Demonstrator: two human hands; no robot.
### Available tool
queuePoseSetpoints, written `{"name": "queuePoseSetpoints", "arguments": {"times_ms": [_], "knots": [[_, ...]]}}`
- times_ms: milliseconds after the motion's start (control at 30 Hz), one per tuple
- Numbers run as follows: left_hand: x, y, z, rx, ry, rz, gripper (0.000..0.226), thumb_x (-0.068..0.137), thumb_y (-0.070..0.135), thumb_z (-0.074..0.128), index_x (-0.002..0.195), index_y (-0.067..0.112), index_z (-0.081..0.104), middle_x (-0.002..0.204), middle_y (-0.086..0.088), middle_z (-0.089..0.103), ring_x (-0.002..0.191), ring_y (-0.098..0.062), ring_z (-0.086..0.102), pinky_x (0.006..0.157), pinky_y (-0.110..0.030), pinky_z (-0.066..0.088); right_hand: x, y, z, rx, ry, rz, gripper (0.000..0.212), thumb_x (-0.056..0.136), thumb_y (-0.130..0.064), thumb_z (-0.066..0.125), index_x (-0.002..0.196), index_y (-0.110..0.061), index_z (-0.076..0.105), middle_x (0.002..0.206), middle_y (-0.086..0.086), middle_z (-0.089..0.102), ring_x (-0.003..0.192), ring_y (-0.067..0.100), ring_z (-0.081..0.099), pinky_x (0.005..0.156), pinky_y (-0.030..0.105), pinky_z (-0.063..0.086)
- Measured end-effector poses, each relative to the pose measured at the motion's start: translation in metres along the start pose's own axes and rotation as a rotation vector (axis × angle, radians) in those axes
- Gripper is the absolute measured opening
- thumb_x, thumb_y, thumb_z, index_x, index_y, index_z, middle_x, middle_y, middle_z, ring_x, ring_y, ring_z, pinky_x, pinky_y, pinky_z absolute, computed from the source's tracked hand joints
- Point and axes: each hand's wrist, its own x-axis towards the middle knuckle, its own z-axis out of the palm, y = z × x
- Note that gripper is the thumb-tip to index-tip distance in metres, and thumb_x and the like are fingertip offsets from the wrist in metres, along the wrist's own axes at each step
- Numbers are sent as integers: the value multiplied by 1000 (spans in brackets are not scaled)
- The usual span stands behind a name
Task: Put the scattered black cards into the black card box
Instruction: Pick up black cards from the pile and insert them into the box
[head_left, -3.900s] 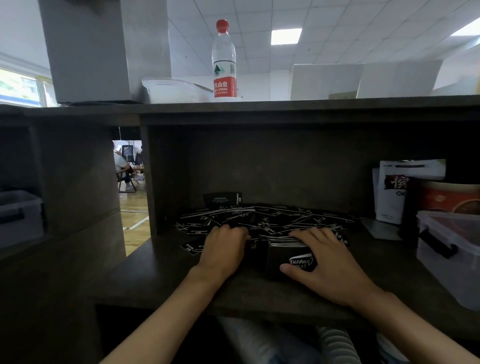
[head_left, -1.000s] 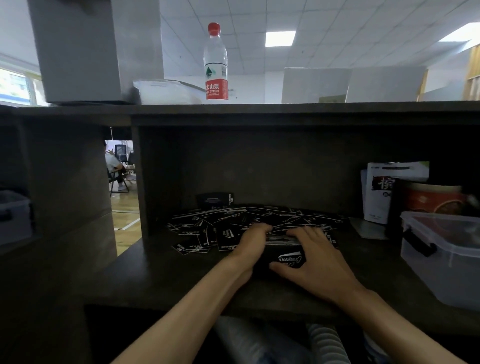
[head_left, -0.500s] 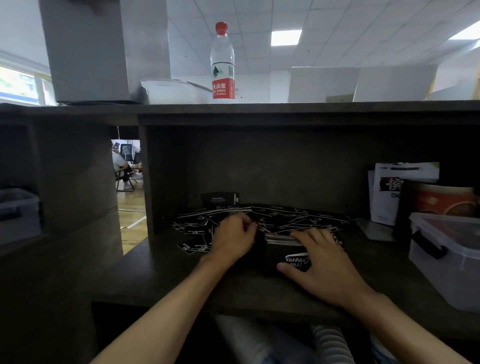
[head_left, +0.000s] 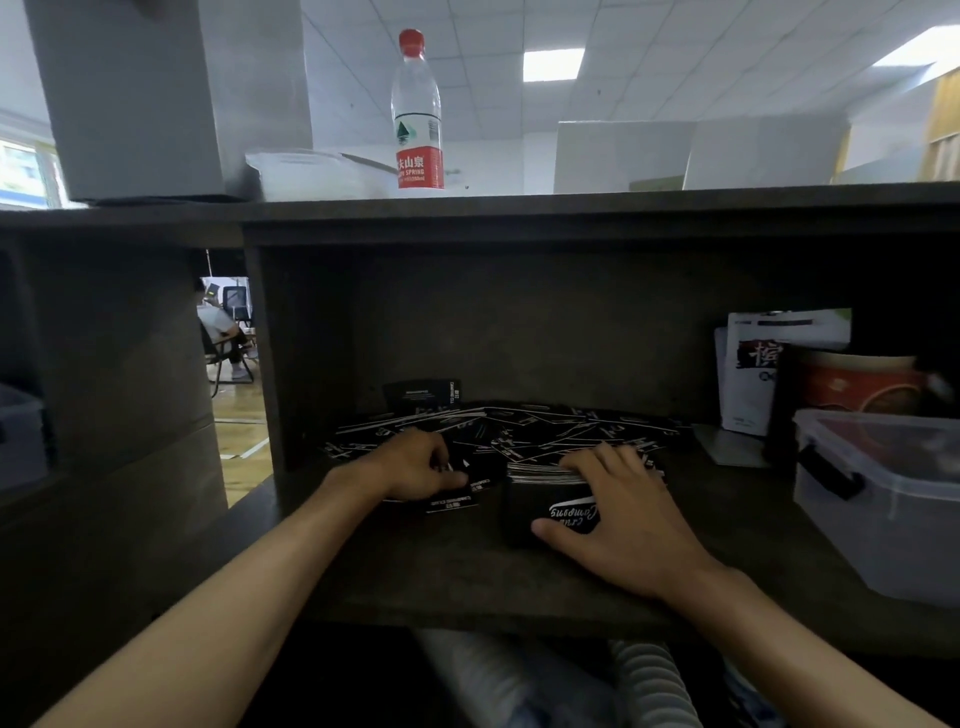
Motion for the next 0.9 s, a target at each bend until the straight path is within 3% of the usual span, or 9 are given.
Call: {"name": "queuePoseSetpoints", "arguments": {"times_ms": [100,167,267,500,600,667,733,800,900], "knots": [[14,-5,-9,-3,-150,-87,77,78,56,72,143,27,42,148,0,43,131,-21,45,98,-28,38,0,0,0,5,-17,8,78,71,-88,40,132,-39,42,120,-21,40,117,3,33,101,39,39],[22,-4,-16,51,-221,-125,92,75,60,73,150,27,31,157,1,29,141,-24,33,110,-35,32,0,-1,-1,-1,-49,19,85,71,-88,36,139,-38,38,124,-19,38,120,4,31,105,39,37],[27,5,-26,81,-319,-188,101,73,58,75,154,29,21,162,0,18,146,-29,25,114,-43,28,0,-4,-5,-59,-87,21,86,73,-87,32,142,-35,37,127,-15,38,123,8,31,106,42,36],[42,12,-36,182,-391,-205,114,55,67,82,148,21,35,153,-1,37,138,-29,38,109,-43,38,5,-7,-11,-118,-164,34,87,70,-90,31,137,-36,36,128,-12,37,124,13,30,103,44,39],[43,6,-41,185,-294,-186,91,64,60,81,136,14,51,137,-1,52,124,-24,51,102,-35,44,10,-8,-12,-86,-191,62,88,64,-94,33,134,-40,37,126,-15,36,122,11,30,96,39,43],[39,-1,-47,82,-92,-73,44,81,39,76,113,9,65,111,-8,64,98,-19,59,82,-26,47,10,-11,-9,-104,-162,80,90,62,-96,32,130,-39,40,123,-15,38,120,11,32,94,38,44],[23,-11,-49,-168,200,20,8,90,21,68,86,14,66,86,-6,67,77,-14,61,67,-23,45,9,-15,-3,-126,-116,107,92,59,-100,28,126,-38,44,121,-14,40,118,11,34,94,39,45],[-5,-16,-44,-348,379,118,21,93,18,62,73,23,60,68,5,63,63,-4,60,56,-16,43,8,-18,1,-144,-79,125,97,57,-103,23,124,-37,47,120,-14,40,117,12,36,95,41,45],[-45,-14,-13,-412,190,246,20,98,20,54,81,26,63,70,8,63,64,-4,61,58,-16,48,9,-20,4,-155,-62,135,104,55,-104,20,128,-33,45,133,-11,36,124,14,35,99,45,43]]}}
